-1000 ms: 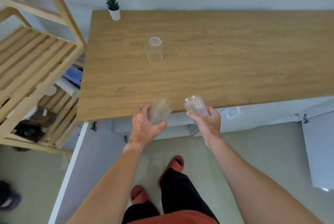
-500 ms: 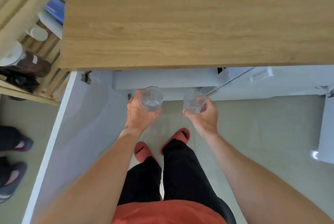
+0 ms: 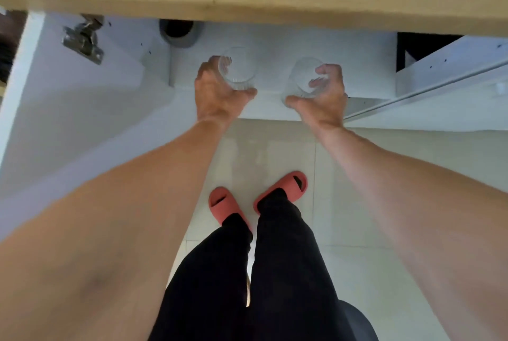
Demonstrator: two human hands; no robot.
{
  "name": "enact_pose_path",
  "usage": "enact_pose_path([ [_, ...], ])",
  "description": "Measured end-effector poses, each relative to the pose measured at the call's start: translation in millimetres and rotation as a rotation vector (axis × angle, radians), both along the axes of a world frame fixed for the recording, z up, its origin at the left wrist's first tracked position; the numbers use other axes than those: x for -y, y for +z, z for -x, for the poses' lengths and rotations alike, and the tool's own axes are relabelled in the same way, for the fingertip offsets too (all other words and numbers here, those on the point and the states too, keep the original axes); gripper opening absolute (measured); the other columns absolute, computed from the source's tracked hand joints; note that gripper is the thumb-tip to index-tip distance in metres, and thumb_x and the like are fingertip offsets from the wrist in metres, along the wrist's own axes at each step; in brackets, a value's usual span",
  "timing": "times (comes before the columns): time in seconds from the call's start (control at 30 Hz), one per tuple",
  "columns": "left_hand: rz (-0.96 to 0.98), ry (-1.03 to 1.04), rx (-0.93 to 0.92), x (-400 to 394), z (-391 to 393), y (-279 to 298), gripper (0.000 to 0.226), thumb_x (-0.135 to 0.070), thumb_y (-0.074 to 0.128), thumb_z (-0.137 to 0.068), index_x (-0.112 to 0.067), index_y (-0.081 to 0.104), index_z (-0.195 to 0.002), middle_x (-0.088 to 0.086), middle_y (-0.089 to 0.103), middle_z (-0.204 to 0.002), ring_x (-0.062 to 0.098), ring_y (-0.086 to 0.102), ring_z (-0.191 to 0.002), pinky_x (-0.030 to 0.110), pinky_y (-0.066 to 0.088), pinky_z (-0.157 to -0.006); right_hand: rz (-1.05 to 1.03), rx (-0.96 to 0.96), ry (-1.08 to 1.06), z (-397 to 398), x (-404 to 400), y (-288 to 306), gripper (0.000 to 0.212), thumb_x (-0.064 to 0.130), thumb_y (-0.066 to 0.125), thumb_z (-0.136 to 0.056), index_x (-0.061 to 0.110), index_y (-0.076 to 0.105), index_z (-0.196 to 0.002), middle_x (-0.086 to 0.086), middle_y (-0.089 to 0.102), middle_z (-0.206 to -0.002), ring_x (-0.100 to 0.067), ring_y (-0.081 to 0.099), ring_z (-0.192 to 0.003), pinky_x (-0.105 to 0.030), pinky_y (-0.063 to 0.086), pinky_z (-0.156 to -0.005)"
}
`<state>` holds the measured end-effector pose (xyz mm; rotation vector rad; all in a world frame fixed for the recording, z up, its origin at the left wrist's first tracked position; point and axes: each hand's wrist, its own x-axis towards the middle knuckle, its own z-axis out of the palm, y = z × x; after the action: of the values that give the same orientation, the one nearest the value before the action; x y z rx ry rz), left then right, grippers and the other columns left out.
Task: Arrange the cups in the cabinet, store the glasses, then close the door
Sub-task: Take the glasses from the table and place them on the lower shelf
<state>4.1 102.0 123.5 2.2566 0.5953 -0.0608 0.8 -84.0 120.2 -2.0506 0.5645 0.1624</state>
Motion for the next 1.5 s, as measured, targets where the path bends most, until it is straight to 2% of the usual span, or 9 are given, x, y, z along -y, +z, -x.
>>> enact_pose_path([
  [0.1,0.022,0.026,0.032,0.4,-18.2,-17.8,0.070,-0.040,0.085,-0.051,-0.019,0.060,-0.113,-0.002,0.062,-0.112,0.014,0.058,-0.105,0.014,0.042,-0.089,0.039,0.058,-0.019,-29.5,-9.3,-12.8,0.068,0.028,0.085,-0.049,0.030,0.044,-0.102,0.005,0.056,-0.097,-0.011,0.059,-0.079,-0.014,0.047,-0.065],
  [0.17,0.026,0.041,0.028,1.0,-29.1,-22.5,0.072,-0.042,0.084,-0.050,-0.021,0.059,-0.114,-0.004,0.062,-0.114,0.012,0.057,-0.105,0.009,0.036,-0.084,0.076,0.075,0.002,-43.3,-15.4,-16.6,0.066,0.028,0.084,-0.049,0.030,0.044,-0.103,0.005,0.051,-0.102,-0.002,0.053,-0.077,-0.009,0.043,-0.063],
  [0.27,-0.001,0.050,0.009,-2.3,-44.6,-29.7,0.076,-0.045,0.086,-0.049,-0.021,0.058,-0.116,-0.003,0.061,-0.116,0.013,0.057,-0.106,0.012,0.036,-0.082,0.134,0.030,0.060,-56.6,-22.3,-25.1,0.069,0.026,0.082,-0.053,0.028,0.047,-0.112,0.006,0.048,-0.106,0.001,0.046,-0.073,-0.007,0.034,-0.056],
  [0.4,-0.030,0.071,-0.020,-10.6,-60.2,-39.4,0.080,-0.049,0.088,-0.046,-0.020,0.059,-0.116,-0.002,0.064,-0.115,0.015,0.060,-0.107,0.018,0.039,-0.081,0.165,0.048,0.101,-69.7,-33.0,-37.1,0.068,0.024,0.081,-0.056,0.025,0.049,-0.116,0.003,0.049,-0.108,-0.014,0.050,-0.080,-0.024,0.038,-0.069],
  [0.6,-0.076,0.069,0.006,-17.1,-75.3,-58.2,0.081,-0.050,0.088,-0.049,-0.020,0.058,-0.119,0.001,0.063,-0.119,0.019,0.058,-0.113,0.023,0.044,-0.088,0.201,0.088,0.154,-90.3,-40.6,-51.7,0.070,0.022,0.082,-0.058,0.025,0.049,-0.120,0.001,0.053,-0.117,-0.014,0.050,-0.083,-0.026,0.039,-0.072],
  [1.07,0.036,0.105,0.050,-13.6,-96.4,-69.7,0.078,-0.040,0.088,-0.053,-0.021,0.055,-0.121,-0.003,0.061,-0.121,0.016,0.057,-0.112,0.016,0.038,-0.083,0.203,0.143,0.157,-108.3,-46.8,-69.6,0.073,0.024,0.081,-0.059,0.023,0.046,-0.122,0.004,0.043,-0.109,-0.015,0.048,-0.085,-0.012,0.030,-0.056],
  [1.23,0.067,0.109,-0.014,-13.1,-94.3,-71.1,0.092,-0.035,0.089,-0.054,-0.018,0.044,-0.133,0.001,0.053,-0.134,0.018,0.050,-0.124,0.023,0.042,-0.101,0.174,0.112,0.152,-107.6,-44.6,-70.3,0.083,0.024,0.086,-0.057,0.016,0.042,-0.128,-0.003,0.049,-0.120,-0.014,0.047,-0.096,-0.003,0.025,-0.054],
  [1.3,0.060,0.101,-0.052,-13.7,-90.7,-69.3,0.096,-0.033,0.090,-0.055,-0.019,0.040,-0.135,0.002,0.051,-0.137,0.019,0.049,-0.126,0.026,0.041,-0.105,0.167,0.086,0.134,-104.6,-41.7,-71.1,0.087,0.025,0.086,-0.059,0.015,0.039,-0.132,-0.007,0.049,-0.126,-0.016,0.048,-0.100,-0.005,0.033,-0.064],
  [1.5,0.057,0.086,-0.107,-6.9,-56.9,-52.0,0.087,-0.033,0.081,-0.071,-0.017,0.032,-0.141,0.008,0.045,-0.142,0.026,0.044,-0.131,0.038,0.038,-0.109,0.169,-0.076,0.044,-70.4,-38.9,-59.0,0.098,0.036,0.081,-0.069,0.017,0.025,-0.148,-0.010,0.043,-0.141,-0.032,0.050,-0.127,-0.035,0.042,-0.105],
])
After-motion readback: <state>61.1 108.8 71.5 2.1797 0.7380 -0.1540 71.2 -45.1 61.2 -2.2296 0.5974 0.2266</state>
